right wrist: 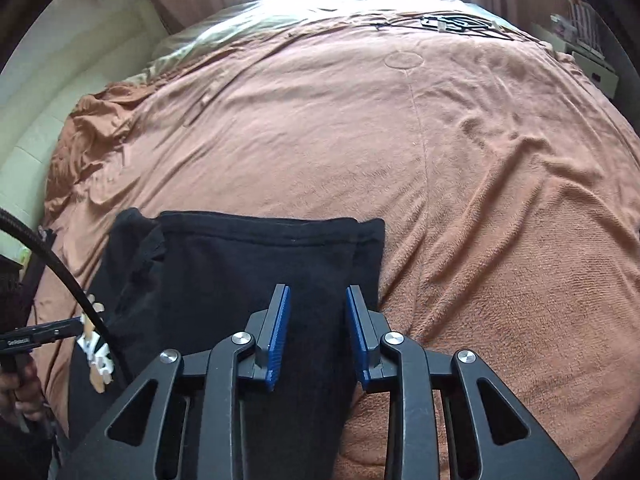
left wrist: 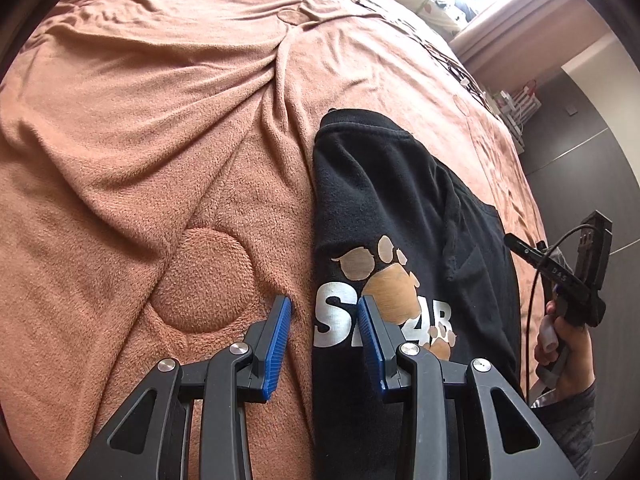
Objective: Fold small clothes
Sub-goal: 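Close the right tool on the shirt's folded end and press it flat, then open the right tool and move both tools along the folded shirt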
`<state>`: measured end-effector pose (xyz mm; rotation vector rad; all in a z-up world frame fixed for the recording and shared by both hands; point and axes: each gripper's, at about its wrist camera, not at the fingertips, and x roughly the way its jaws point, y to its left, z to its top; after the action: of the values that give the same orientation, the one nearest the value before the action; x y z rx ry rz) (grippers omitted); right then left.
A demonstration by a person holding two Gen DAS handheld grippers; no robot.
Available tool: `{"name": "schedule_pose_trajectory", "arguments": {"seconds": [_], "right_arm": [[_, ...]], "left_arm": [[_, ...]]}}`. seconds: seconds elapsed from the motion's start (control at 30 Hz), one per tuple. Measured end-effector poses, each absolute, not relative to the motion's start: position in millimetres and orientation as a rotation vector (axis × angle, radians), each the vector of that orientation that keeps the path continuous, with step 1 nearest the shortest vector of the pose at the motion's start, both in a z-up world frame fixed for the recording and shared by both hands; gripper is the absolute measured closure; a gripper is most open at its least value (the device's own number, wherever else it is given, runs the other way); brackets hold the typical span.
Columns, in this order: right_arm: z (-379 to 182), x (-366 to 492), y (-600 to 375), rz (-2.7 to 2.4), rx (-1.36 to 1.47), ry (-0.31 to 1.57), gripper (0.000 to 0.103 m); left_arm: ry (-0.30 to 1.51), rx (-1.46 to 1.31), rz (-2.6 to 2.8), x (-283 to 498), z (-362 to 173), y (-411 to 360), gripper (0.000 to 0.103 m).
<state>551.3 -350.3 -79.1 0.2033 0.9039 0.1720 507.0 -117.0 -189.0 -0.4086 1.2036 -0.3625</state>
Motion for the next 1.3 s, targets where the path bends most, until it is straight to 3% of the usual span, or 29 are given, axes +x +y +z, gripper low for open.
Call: {"name": "schedule_pose_trajectory", "arguments": {"seconds": [0.07,0.1,0.2,0.87,0.93,0.97,1.0,1.03,1.3], "right_arm": [[-83.1,555.6,-350.6,0.173,0.220,0.928,0.080],[-85.1,557.1,-351.7,0.185,0.234,0.934,0.090],[-82.2,557.3,-351.3,0.172,0.244,0.940,0.103],[-55.6,531.0,-335.5,0.004,0.117,0.893,0.103],[-45.7,522.1,-327.4,0.039,0.098,0.888,0.094],[-41.0,516.2,-321.5,0.051,0.073,0.882,0.070],[-37.1,510.9,-315.3,0.068,0.055,0.873,0.037],[-33.2,504.6,-308.3,0.091,0.040,0.858,0.028],[-41.8,480.0,-237.5,0.267,-0.087,0.928,0.026]], "left_arm": [[1.205,-0.405,-0.361,507.4,-189.4,-118.2,0.066],[1.205,-0.401,-0.362,507.8,-189.7,-119.1,0.066],[1.207,-0.389,-0.361,509.1,-190.6,-121.9,0.066],[1.203,-0.388,-0.391,507.2,-186.0,-127.3,0.066],[1.204,-0.397,-0.391,507.7,-187.5,-126.6,0.066],[1.204,-0.403,-0.390,507.8,-188.1,-126.4,0.066],[1.203,-0.405,-0.390,507.1,-188.3,-126.3,0.066],[1.201,-0.405,-0.392,506.5,-188.2,-126.3,0.066],[1.187,-0.433,-0.400,494.5,-184.1,-118.5,0.066]]}}
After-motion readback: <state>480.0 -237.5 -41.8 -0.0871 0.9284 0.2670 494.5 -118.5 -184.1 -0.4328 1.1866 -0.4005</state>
